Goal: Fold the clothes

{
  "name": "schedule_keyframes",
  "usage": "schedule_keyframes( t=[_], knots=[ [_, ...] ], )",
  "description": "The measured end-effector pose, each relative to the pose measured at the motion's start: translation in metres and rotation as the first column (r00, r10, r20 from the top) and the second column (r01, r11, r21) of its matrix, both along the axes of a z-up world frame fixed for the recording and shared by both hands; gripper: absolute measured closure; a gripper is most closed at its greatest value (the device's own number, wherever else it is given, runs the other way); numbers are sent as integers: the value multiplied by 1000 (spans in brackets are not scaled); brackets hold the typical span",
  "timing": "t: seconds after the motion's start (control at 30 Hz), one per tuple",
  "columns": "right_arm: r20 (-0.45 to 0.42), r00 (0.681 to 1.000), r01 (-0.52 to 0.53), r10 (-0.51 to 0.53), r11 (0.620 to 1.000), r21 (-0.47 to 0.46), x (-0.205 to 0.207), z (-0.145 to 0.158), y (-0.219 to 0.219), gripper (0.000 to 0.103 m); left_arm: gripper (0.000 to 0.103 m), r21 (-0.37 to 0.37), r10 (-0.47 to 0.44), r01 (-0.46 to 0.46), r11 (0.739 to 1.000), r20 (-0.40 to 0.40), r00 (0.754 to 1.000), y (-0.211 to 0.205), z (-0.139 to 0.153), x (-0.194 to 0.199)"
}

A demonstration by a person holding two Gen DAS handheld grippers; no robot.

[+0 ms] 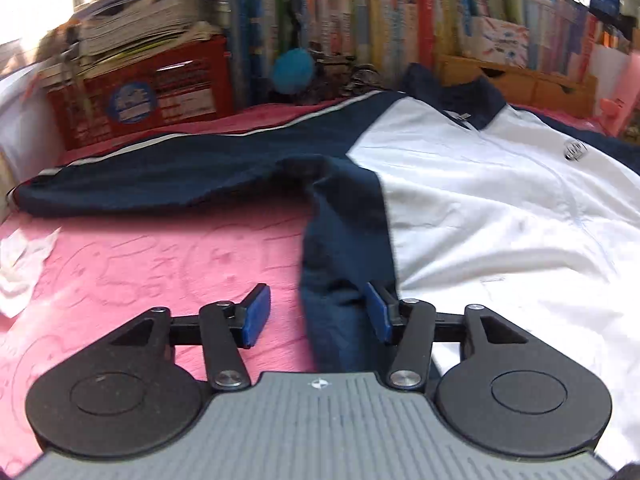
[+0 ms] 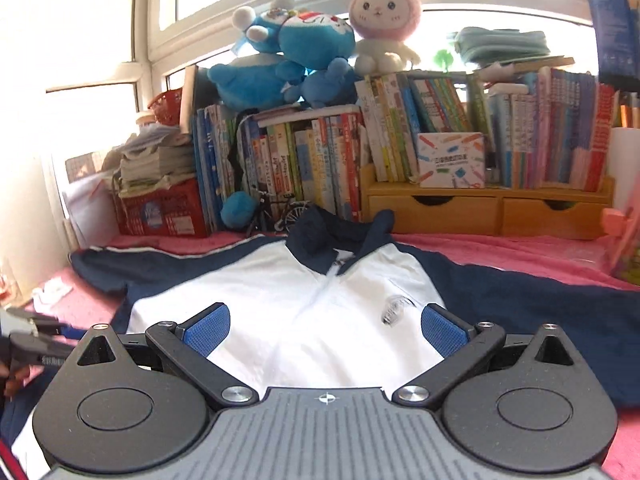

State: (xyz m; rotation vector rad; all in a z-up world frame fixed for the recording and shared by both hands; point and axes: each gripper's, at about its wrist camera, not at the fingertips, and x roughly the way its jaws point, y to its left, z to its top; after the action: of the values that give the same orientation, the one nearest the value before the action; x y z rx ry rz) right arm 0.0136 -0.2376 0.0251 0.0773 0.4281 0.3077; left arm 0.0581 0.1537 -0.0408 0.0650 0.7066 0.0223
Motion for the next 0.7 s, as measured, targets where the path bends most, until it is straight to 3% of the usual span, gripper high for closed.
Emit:
schedule_keyframes(
  t=[0.03,0.07,0.1,0.13,0.17,0.23,0.3,0.5,0.7],
  knots=[
    [-21,999,37,-36,999,14,-18,-5,-12,0,49,30,55,-55,998,2,999,8,2,-6],
    [-44,996,76,-74,997,30,-36,-11,-24,0,58,57,105,-105,993,0,994,16,3,-13],
    [-68,991,115,-112,992,45,-54,-17,-36,0,59,57,133,-133,989,-3,991,22,6,-20],
    [-93,985,153,-146,986,65,-71,-23,-45,0,59,-15,120,-120,993,0,993,29,10,-33],
    [-120,976,190,-180,978,84,-86,-30,-54,1,55,-139,83,-81,987,9,996,38,16,-49],
    [-169,961,242,-218,961,132,-115,-40,-66,2,39,-338,22,-12,941,27,999,48,25,-78],
    [-204,955,248,-214,956,158,-137,-44,-70,4,32,-440,-17,34,897,42,999,47,29,-99],
    [-309,948,153,-81,964,219,-170,-57,-58,14,25,-469,-73,64,881,-3,997,24,22,-135],
    [-427,903,71,53,960,271,-170,-92,-39,16,19,-511,-123,70,857,-72,990,15,-2,-149]
  ],
)
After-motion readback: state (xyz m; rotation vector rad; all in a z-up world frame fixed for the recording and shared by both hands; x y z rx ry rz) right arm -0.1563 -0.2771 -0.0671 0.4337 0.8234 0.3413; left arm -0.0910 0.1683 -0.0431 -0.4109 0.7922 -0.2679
